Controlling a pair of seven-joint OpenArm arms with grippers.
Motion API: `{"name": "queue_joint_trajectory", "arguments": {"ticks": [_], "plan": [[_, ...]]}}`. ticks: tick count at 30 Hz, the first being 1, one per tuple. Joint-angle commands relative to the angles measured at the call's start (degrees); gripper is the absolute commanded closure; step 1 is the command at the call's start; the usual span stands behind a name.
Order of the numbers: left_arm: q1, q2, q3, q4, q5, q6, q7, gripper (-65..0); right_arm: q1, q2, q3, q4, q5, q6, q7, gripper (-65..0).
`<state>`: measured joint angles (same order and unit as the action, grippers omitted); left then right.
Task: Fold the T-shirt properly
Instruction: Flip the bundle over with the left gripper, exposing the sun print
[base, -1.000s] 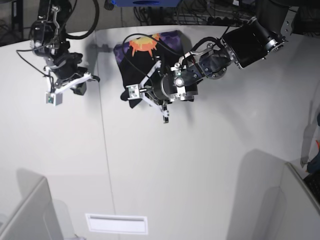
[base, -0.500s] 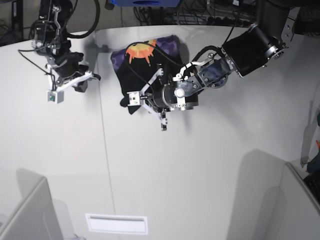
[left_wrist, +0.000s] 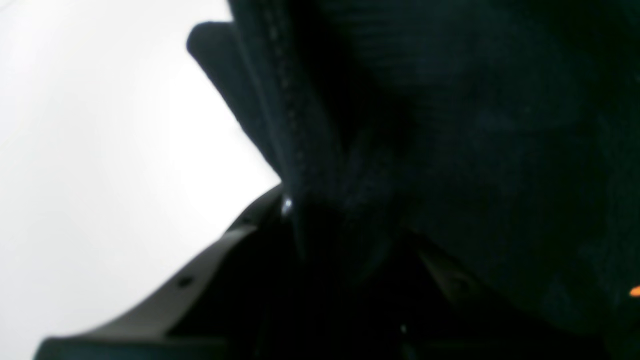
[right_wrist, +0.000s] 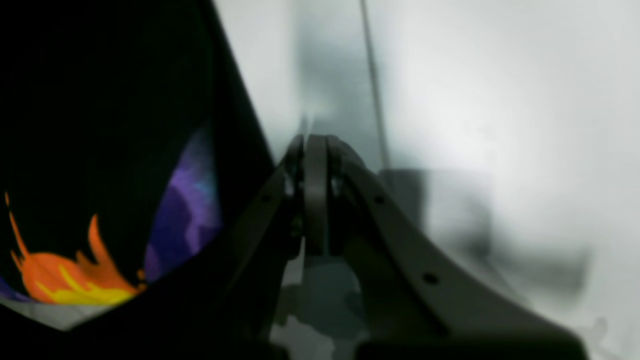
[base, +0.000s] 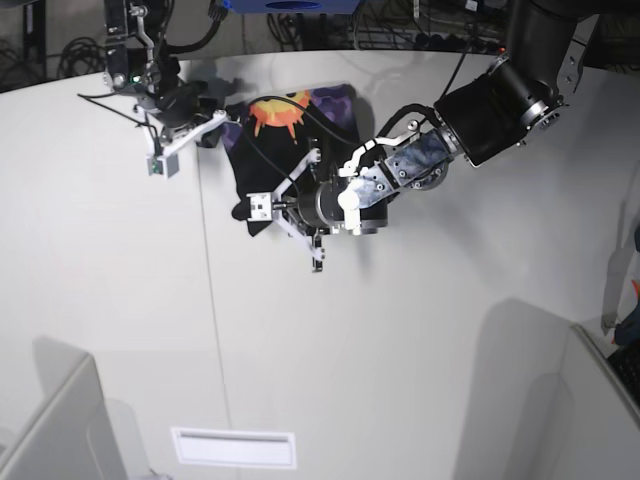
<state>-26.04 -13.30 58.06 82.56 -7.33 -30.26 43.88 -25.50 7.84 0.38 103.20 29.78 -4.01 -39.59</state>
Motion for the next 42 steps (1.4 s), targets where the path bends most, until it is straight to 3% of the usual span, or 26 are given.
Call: {"name": "queue_joint_trajectory", "arguments": {"ticks": [1, 8, 17, 22, 30, 34, 39, 41, 42], "plan": [[-1.1, 0.3, -0.3, 0.4, -0.1, -0.2, -0.8, 0.0, -0.1, 0.2, -0.7, 0.7, 0.3, 0.1, 0.3, 0.0], [-1.3, 1.3, -0.5, 0.4, -0.1, -0.2, -0.8, 0.0, -2.6, 0.1, -5.8, 2.8, 0.3, 0.0, 0.3, 0.0], [-3.1, 1.2, -0.4, 0.6, -0.1, -0.2, -0.4, 0.0, -2.4, 0.4, -6.0, 2.5, 0.3, -0.1, 0.3, 0.0], [-3.1, 1.1, -1.1, 0.9, -0.2, -0.2, -0.4, -10.2, -2.2, 0.5, -6.0, 2.5, 0.3, -0.1, 0.3, 0.0], [-4.3, 1.0, -1.1, 3.5, -0.3, -0.2, -0.3, -40.5, -2.2, 0.5, -6.0, 2.5, 0.3, -0.1, 0.3, 0.0], [-4.9, 1.0, -6.4, 5.7, -0.5, -0.2, -0.3, -49.0, -2.4, 0.5, -6.0, 2.5, 0.3, -0.1, 0.3, 0.0], [-3.1, 1.0, -20.0, 12.5, -0.9, -0.2, -0.3, -49.0, -2.9, 0.5, -3.6, 3.1, 0.3, -0.1, 0.4, 0.0], [0.5, 0.9, -26.3, 17.1, -0.9, -0.3, 0.3, -42.1, -3.7, 0.4, -1.8, 4.5, 0.3, -0.1, 0.5, 0.0], [2.8, 0.4, -29.5, 19.7, -0.9, -0.3, 1.4, -33.6, -4.2, 0.4, -0.8, 5.7, 0.3, -0.1, 1.0, 0.0]]}}
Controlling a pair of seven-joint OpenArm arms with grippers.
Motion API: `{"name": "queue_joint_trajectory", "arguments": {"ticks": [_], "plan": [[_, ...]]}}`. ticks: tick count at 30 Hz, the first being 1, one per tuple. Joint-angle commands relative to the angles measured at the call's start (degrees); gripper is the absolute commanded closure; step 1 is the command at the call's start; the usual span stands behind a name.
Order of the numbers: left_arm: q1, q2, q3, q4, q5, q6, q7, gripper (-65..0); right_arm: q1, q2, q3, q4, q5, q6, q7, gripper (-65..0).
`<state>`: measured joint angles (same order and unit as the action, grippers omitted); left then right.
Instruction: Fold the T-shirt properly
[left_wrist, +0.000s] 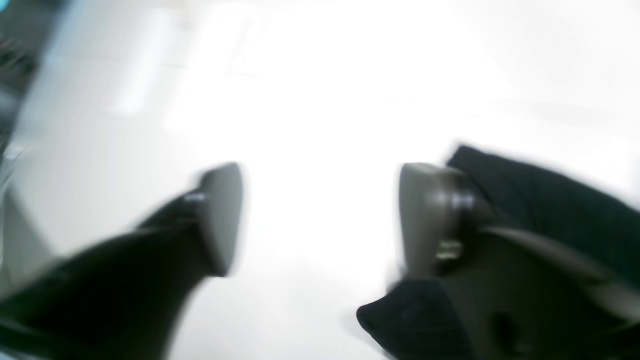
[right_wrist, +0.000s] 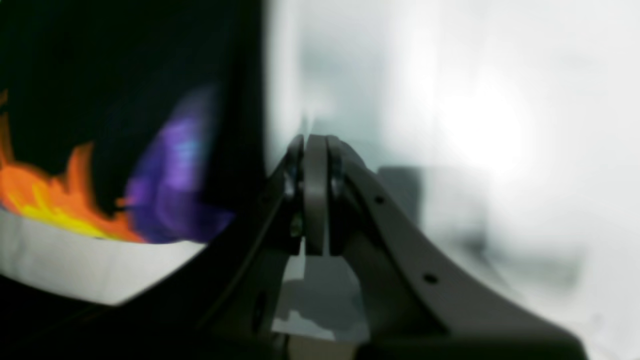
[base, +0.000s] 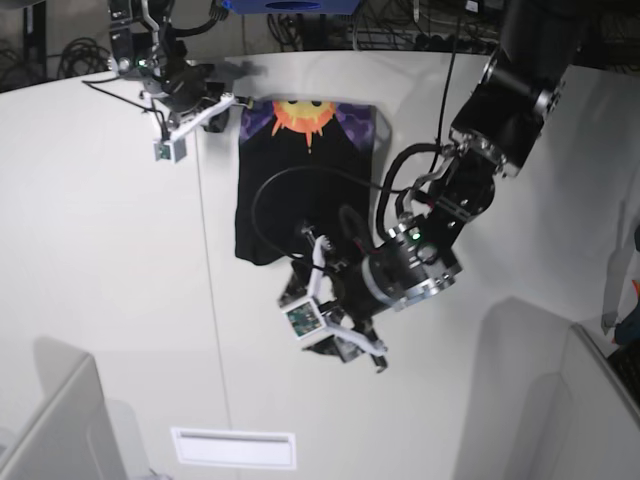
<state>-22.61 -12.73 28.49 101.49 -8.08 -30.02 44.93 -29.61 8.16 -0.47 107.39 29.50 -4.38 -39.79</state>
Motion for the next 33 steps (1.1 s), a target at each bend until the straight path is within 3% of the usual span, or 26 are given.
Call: {"name": "queue_joint_trajectory", "arguments": {"ticks": [1, 2, 3, 8, 13, 17, 21, 24, 26, 29, 33], "plan": [[1.3, -0.5, -2.2, 3.2, -0.1, -0.5, 1.4, -23.4, -1.2, 0.1, 1.3, 2.5, 0.6, 0.3, 1.9, 0.0], [3.8, -0.6, -4.5, 5.6, -0.1, -0.5, 2.5, -9.1, -2.6, 0.1, 3.1, 3.9, 0.6, 0.3, 3.2, 0.0], [7.0, -1.3, -6.8, 7.8, 0.6, -0.5, 3.2, 0.0, -3.9, 0.1, 4.8, 5.4, 0.6, 0.4, 4.1, 0.0], [21.7, -8.6, -14.5, 12.4, 0.1, -0.5, 2.9, 0.0, -11.0, 0.4, 10.8, 9.0, 0.6, 1.1, 4.8, 0.0], [38.5, -11.9, -25.8, 13.1, 0.0, -0.4, 2.7, 0.0, -17.9, 5.8, 11.9, 9.2, 1.0, 3.1, 4.6, 0.0], [54.3, -13.5, -34.0, 13.2, 0.6, -0.4, -6.1, 0.0, -26.3, 9.2, 13.2, 9.2, 1.0, 3.1, 4.6, 0.0], [70.0, -16.0, -35.4, 13.1, 0.6, -0.2, -16.3, 0.0, -34.1, 9.5, 13.0, 9.0, 0.6, 3.3, 4.5, 0.0], [79.9, -15.8, -35.1, 12.4, 0.6, -0.1, -20.1, 0.0, -36.6, 11.0, 6.8, 7.9, 0.5, 3.3, 2.3, 0.0], [83.8, -14.1, -34.7, 9.6, 0.6, -0.1, -21.3, 0.0, -34.0, 13.3, -1.2, 4.1, 0.5, 3.3, 1.3, 0.0], [83.9, -8.9, -35.2, 0.2, 0.6, -0.1, -24.3, 0.0, -25.6, 14.6, -11.3, -7.1, 0.5, 3.2, 2.4, 0.0], [77.2, -6.8, -31.1, -18.2, 0.6, -0.1, -32.5, 0.0, -14.0, 14.1, -22.2, -23.6, 0.5, 3.2, 7.0, 0.0]]}}
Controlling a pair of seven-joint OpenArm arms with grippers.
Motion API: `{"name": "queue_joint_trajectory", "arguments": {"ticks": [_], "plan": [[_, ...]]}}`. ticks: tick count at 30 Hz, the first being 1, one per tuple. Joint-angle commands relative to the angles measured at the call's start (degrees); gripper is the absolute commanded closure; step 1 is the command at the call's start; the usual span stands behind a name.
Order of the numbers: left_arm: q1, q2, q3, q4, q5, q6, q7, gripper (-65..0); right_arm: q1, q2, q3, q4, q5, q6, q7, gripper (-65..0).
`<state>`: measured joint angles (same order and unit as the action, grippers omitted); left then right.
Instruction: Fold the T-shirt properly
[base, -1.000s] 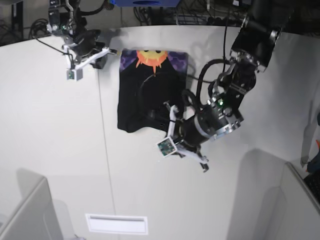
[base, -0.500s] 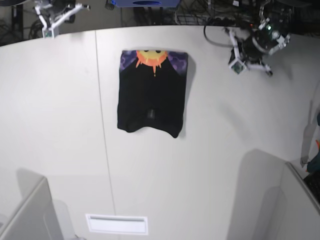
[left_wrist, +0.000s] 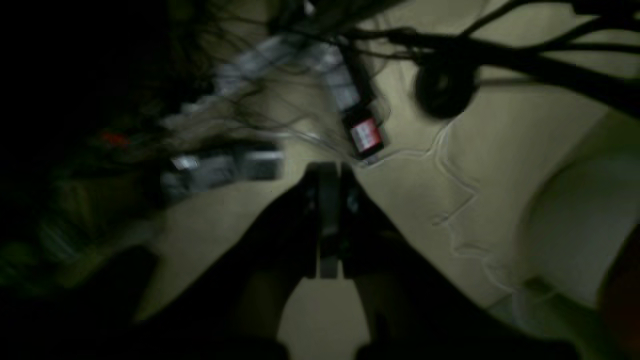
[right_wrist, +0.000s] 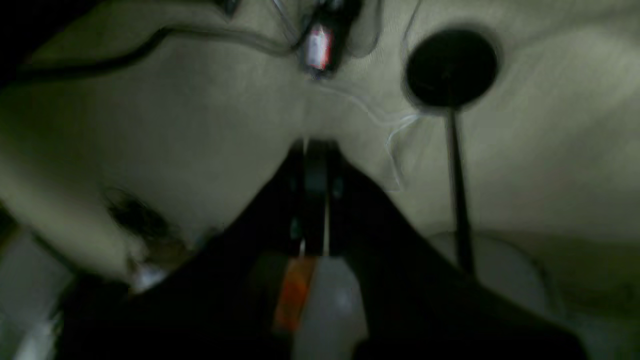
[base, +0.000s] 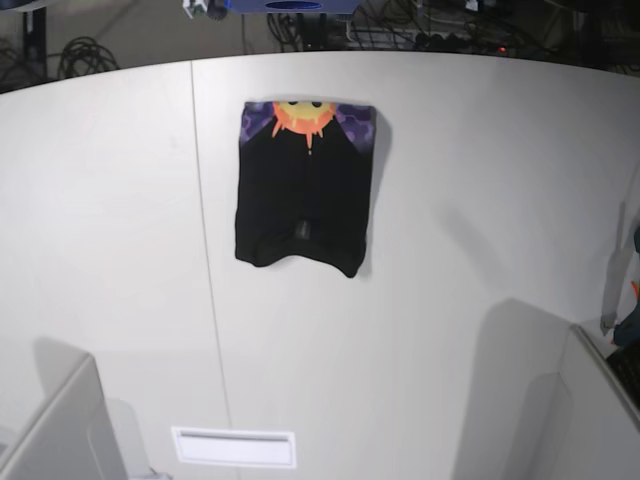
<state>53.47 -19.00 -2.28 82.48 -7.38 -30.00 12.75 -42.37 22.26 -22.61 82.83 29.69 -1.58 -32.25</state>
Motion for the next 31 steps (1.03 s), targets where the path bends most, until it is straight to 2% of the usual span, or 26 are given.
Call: {"name": "queue_joint_trajectory", "arguments": {"ticks": [1, 4, 6, 9, 11, 13, 14, 15, 18, 20, 31], "plan": [[-1.7, -0.5, 1.7, -5.0, -0.1, 0.0, -2.2, 0.0, 2.0, -0.1, -3.4, -3.7, 0.4, 0.3, 1.6, 0.0], [-11.1, 0.7, 7.8, -25.2, -0.1, 0.1, -8.8, 0.0, 9.6, -2.6, -12.2, -18.4, 0.4, 0.3, 8.6, 0.0], [-17.6, 3.2, 11.7, -41.2, -0.1, 0.1, -15.3, 0.0, 14.5, -6.0, -16.3, -30.7, 0.4, 0.3, 14.4, 0.0], [-27.5, 7.2, 17.3, -66.2, -0.1, 0.1, -29.4, 0.0, 21.3, -12.9, -20.3, -54.4, 0.4, 0.3, 27.4, 0.0], [-33.0, 9.4, 20.3, -78.7, -0.1, 0.2, -37.2, 0.0, 24.6, -17.4, -22.0, -68.4, 0.4, 0.3, 38.4, 0.0], [-36.7, 11.3, 22.4, -82.5, -0.4, 2.7, -41.9, 0.0, 26.3, -21.1, -23.4, -78.6, 0.4, 0.3, 51.0, 0.0], [-37.2, 11.6, 23.0, -82.5, -0.4, 4.6, -41.9, 0.0, 26.4, -21.7, -23.5, -80.8, 0.6, 0.3, 56.0, 0.0], [-37.3, 11.7, 23.6, -82.5, -0.2, 6.5, -41.9, 0.0, 26.4, -21.7, -23.3, -81.1, 0.7, 0.3, 58.5, 0.0], [-36.0, 11.4, 23.8, -77.3, -0.1, 9.5, -42.0, 0.0, 25.7, -21.7, -23.3, -79.8, 0.8, 0.3, 58.1, 0.0], [-35.6, 10.6, 23.8, -76.6, -0.1, 10.0, -42.1, 0.0, 25.7, -21.7, -23.3, -79.8, 0.8, 0.3, 57.4, 0.0], [-35.7, 8.3, 23.8, -76.6, -0.1, 9.9, -42.1, 0.0, 26.6, -21.4, -23.3, -76.9, 0.8, 0.3, 57.4, 0.0]]}}
